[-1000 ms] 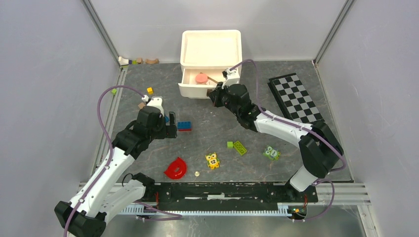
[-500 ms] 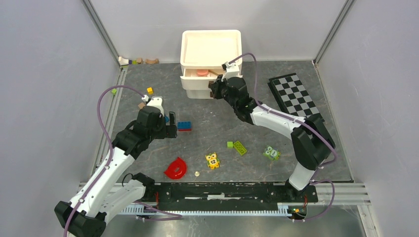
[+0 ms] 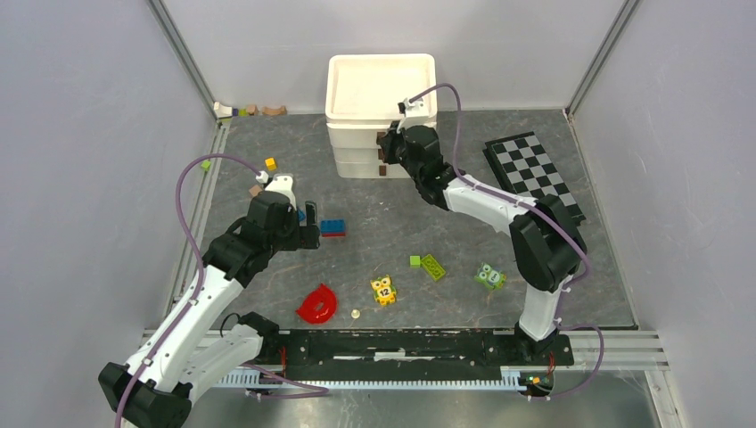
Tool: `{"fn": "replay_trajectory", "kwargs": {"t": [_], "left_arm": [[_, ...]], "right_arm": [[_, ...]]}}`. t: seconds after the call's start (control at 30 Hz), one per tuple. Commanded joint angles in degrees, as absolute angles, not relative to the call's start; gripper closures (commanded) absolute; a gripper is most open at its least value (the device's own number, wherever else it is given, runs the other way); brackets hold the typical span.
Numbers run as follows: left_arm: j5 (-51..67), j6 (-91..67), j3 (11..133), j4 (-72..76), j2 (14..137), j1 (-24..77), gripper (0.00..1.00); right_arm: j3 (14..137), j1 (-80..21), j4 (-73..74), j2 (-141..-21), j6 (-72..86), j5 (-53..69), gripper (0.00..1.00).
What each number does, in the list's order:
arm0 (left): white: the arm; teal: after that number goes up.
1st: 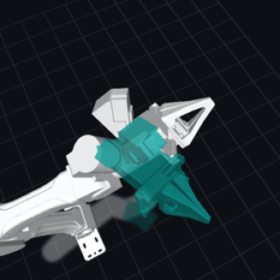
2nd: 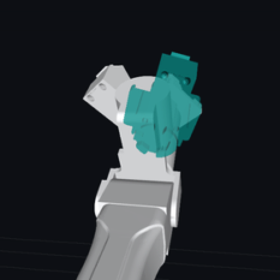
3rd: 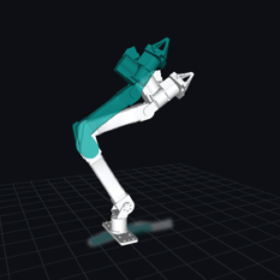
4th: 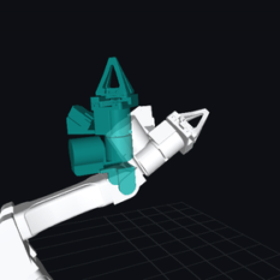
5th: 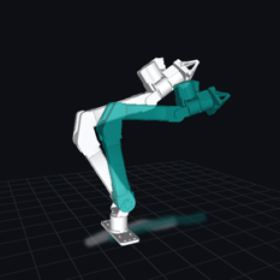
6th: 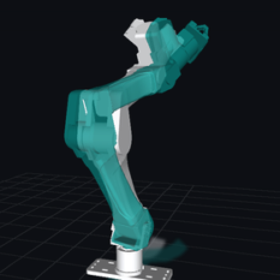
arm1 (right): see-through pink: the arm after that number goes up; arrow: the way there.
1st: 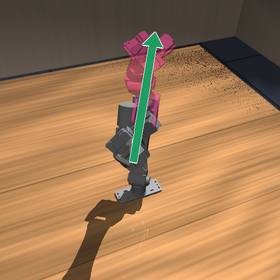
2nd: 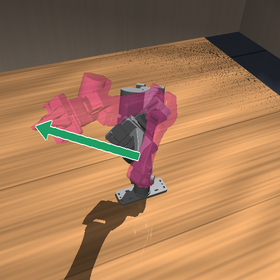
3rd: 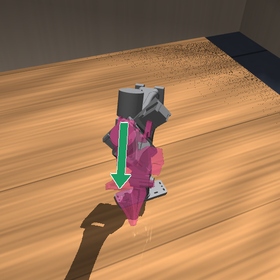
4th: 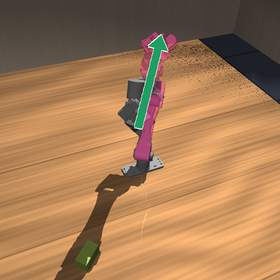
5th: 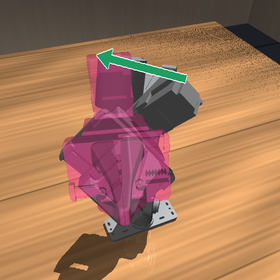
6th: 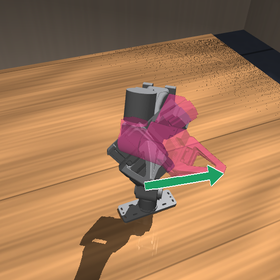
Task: Organize the makeup
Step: Close the drawer in the storage box, then reset both arms
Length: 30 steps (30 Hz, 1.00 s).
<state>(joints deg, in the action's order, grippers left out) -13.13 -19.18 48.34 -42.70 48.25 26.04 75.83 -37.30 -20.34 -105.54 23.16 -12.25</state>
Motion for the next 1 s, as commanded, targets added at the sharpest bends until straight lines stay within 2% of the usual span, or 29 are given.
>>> {"fn": "replay_trajectory", "kwargs": {"t": [0.0, 0.53, 0.63, 0.73, 0.97], "left_arm": [[-12.8, -19.2, 48.2, -40.3, 48.2, 25.8, 0.0], [-12.9, -19.1, 48.1, -40.3, 48.3, 25.8, 0.0], [-12.9, -19.2, 48.1, -40.3, 48.3, 25.9, 0.0], [-12.9, -19.2, 48.1, -40.3, 48.4, 25.8, 0.0], [-13.1, -19.0, 48.2, -40.3, 48.8, 25.9, 0.0]], "right_arm": [[81.0, -36.6, -26.5, -106.0, 22.7, -15.1, 0.97], [80.0, -35.9, -26.0, -105.9, 21.8, -13.0, 0.73], [77.4, -35.9, -25.5, -103.3, 21.3, -12.0, 0.62], [73.9, -35.9, -24.6, -98.9, 20.7, -11.5, 0.56], [62.7, -35.9, -19.1, -85.4, 20.2, -10.8, 0.47]]}}
